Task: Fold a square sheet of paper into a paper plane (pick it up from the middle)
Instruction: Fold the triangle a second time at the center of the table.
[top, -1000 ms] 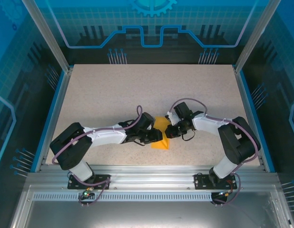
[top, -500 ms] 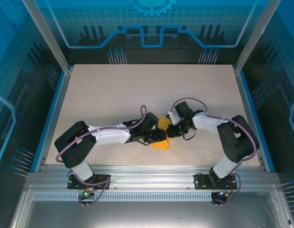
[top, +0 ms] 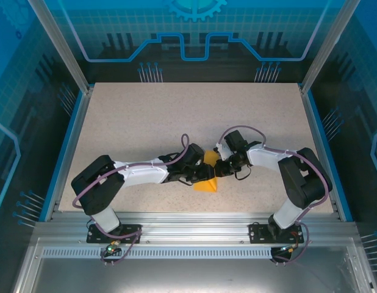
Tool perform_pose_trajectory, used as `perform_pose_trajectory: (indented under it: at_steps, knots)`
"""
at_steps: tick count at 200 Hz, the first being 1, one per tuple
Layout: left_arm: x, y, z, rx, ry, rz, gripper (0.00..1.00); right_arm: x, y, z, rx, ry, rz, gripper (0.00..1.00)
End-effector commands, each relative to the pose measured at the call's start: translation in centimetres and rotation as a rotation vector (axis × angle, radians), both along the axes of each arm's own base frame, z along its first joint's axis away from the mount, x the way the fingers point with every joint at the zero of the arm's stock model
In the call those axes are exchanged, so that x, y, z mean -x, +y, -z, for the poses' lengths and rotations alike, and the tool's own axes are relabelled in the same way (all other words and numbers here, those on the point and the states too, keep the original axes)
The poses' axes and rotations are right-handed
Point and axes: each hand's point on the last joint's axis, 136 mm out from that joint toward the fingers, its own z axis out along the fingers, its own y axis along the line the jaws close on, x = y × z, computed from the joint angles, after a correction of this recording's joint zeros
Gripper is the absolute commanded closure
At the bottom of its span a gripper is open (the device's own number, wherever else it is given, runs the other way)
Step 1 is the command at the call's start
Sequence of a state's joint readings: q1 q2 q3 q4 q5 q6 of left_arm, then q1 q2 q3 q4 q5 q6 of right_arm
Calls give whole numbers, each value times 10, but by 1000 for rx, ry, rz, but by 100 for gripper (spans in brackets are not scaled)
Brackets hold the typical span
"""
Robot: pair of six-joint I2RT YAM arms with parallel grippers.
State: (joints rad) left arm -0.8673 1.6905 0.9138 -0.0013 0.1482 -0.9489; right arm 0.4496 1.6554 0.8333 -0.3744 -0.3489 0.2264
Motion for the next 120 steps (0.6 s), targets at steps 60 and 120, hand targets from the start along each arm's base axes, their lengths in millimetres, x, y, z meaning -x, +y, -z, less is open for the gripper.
perform_pose_trajectory:
  at_steps: [60, 120]
  knots:
    - [-17, -11, 4, 16, -39, -48, 60, -6, -8, 1, 4, 9, 24, 93]
    - [-16, -12, 10, 6, -26, -42, 60, -4, -6, 1, -13, 21, 15, 92]
